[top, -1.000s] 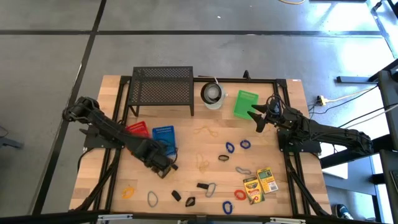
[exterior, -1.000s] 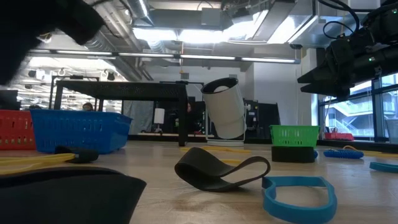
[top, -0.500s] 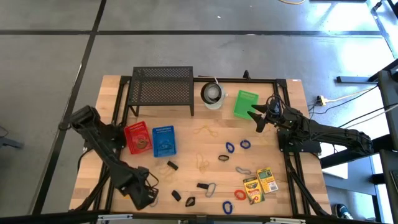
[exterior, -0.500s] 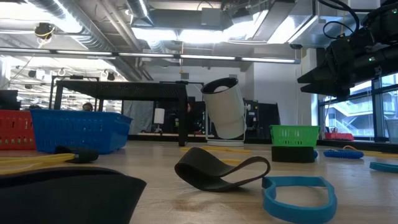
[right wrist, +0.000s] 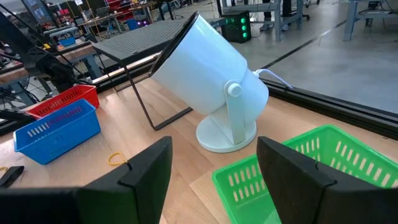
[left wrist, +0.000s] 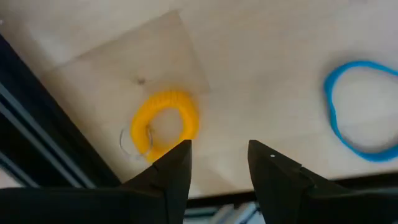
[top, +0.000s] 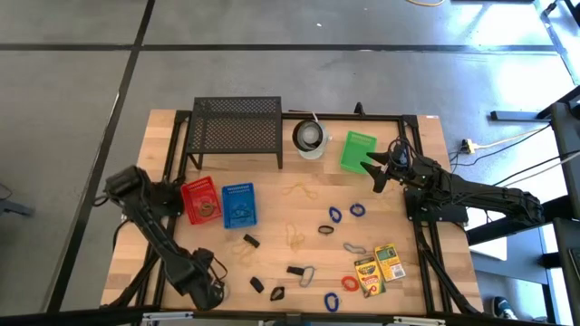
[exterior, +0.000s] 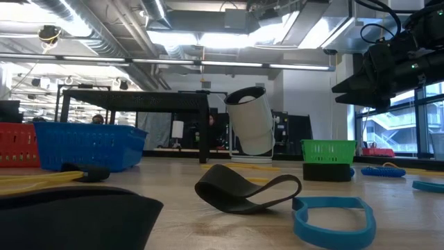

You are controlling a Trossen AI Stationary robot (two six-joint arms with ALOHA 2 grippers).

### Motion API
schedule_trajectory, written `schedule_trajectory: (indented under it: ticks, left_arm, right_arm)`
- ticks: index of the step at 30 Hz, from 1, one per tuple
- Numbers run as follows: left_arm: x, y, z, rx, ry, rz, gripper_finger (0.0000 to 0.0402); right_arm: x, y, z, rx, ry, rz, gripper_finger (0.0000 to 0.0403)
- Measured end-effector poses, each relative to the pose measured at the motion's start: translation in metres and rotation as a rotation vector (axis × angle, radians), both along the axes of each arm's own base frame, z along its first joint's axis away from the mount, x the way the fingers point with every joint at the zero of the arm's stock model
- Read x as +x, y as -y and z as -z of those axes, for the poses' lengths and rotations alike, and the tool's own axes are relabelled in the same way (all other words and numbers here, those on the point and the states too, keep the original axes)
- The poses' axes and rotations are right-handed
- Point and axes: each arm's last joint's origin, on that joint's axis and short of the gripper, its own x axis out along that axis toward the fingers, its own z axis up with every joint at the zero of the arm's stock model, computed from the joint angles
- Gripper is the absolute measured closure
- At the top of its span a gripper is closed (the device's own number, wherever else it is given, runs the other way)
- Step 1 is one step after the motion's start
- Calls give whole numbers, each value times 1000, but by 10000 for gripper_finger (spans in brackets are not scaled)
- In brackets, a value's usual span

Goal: Pick & Place Office Desk Supplies
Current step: Put the yellow spring keychain into the red bin

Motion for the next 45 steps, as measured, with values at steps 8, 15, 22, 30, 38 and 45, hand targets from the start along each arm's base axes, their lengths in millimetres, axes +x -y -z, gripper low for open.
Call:
schedule_trajectory:
  ticks: [8, 15, 22, 30, 38, 45]
  left_arm:
    - [-14, 5, 16, 49, -19, 47, 258]
    - [-13, 5, 27, 17, 91, 85, 259]
    - [-10, 3, 30, -1, 114, 120, 270]
    - [-3, -3, 30, 4, 122, 182, 365]
    - [0, -10, 28, 59, 136, 182, 392]
    - [0, -34, 10, 247, 231, 148, 394]
  right_arm:
    - [0, 0, 0, 0, 1, 1, 166]
    - [0, 0, 0, 0, 0, 0, 166]
    - [0, 0, 0, 0, 0, 1, 166]
    - [0, 0, 0, 0, 0, 0, 166]
    - [0, 0, 0, 0, 0, 0, 166]
    - [0, 0, 0, 0, 0, 0, 166]
